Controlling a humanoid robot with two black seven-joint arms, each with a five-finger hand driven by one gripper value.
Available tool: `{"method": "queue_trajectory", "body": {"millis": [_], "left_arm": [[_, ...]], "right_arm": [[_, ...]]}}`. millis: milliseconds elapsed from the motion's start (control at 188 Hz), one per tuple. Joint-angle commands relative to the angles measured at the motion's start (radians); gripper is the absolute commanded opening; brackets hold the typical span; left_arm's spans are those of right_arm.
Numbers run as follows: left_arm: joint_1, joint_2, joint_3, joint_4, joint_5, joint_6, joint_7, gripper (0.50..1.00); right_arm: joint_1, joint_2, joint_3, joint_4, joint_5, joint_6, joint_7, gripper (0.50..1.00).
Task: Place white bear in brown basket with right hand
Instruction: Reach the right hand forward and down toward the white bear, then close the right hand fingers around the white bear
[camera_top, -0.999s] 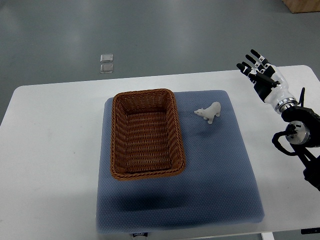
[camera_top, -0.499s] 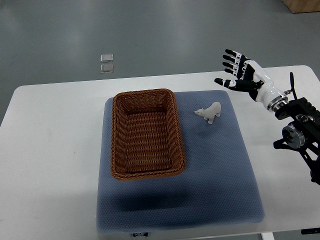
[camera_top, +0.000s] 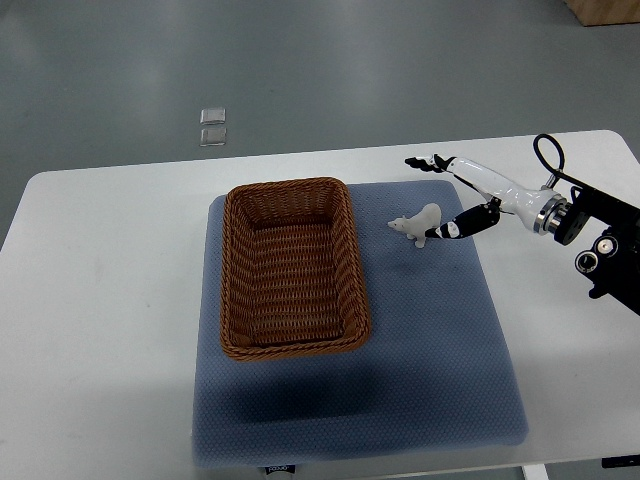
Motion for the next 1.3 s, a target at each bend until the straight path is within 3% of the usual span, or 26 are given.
{"method": "queue_trajectory", "body": {"millis": [0,701,1206,1296], "left_arm": [[0.000,0.000,0.000,0.000,0.000,0.000,0.000,1.000],[0.000,0.000,0.000,0.000,0.000,0.000,0.000,1.000],[0.000,0.000,0.000,0.000,0.000,0.000,-0.001,1.000],[0.000,0.000,0.000,0.000,0.000,0.000,0.000,1.000]], "right_arm": [[0.039,-0.008,-0.073,-0.005,-0.053,-0.028,-0.002,0.926],[0.245,-0.001,-0.405,-0.144,-0.182,-0.140,-0.005,0.917],[0.271,0.050,-0.483,-0.230,-0.227,-0.183,-0.002,0.903],[0.272,0.052,-0.485,-0.230,-0.227,-0.187,0.000,0.877]]}}
